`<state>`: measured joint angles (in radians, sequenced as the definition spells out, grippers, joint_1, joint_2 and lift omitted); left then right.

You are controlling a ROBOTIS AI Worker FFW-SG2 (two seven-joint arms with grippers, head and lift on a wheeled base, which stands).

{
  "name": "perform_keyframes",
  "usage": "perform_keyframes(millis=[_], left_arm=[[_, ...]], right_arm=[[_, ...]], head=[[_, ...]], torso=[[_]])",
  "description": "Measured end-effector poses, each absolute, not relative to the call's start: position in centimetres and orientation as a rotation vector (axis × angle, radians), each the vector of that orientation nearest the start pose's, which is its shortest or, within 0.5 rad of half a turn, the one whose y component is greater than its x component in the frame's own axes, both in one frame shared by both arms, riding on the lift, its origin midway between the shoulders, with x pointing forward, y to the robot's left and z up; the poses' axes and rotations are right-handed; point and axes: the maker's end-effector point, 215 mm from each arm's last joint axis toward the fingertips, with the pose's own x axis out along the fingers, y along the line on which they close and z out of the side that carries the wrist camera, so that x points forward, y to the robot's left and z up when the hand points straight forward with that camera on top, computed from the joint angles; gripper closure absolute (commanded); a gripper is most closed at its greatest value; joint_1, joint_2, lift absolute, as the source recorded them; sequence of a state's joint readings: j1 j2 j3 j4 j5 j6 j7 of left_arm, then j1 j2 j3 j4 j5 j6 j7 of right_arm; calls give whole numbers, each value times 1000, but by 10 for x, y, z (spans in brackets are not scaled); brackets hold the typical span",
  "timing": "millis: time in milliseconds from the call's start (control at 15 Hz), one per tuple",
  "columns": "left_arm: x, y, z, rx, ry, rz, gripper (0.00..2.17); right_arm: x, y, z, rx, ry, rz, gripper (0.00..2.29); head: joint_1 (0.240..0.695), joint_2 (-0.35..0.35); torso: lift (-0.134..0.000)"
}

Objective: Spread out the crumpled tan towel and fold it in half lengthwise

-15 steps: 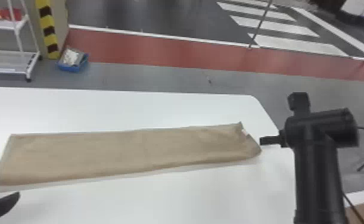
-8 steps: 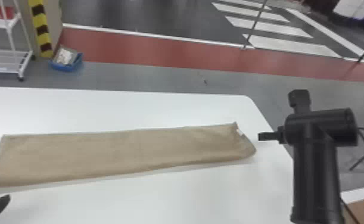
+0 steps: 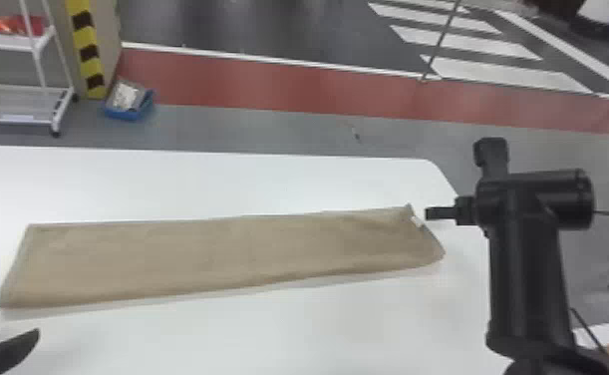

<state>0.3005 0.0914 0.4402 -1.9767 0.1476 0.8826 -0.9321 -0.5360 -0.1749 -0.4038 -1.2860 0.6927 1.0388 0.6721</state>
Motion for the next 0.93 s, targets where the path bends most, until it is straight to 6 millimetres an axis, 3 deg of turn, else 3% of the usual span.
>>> perform_keyframes(millis=[133,267,467,533,600,933], left_arm=[[395,279,-446,-394,610,-511,103],[395,279,-447,-392,610,-512,103],[393,278,-446,-388,610,-514,103],[392,279,-446,-385,609,-514,103],[392,279,-446,-382,609,-513,107],[390,283,-444,-372,596,-510,130]], right_arm=[[583,-504,-417,-21,891,-179,984],[585,-499,-419,-10,889,-169,1430],[589,-487,-421,-7,887,-155,1551],[590,-484,-422,-6,888,-151,1899],[591,-482,-423,-8,888,-151,2027],[593,-476,-425,-37,893,-158,2047]], head=[[695,-252],[695,-246],[695,-233],[695,-230],[695,-227],[695,-216]], torso=[[-124],[-124],[-124],[-124],[-124],[-124]])
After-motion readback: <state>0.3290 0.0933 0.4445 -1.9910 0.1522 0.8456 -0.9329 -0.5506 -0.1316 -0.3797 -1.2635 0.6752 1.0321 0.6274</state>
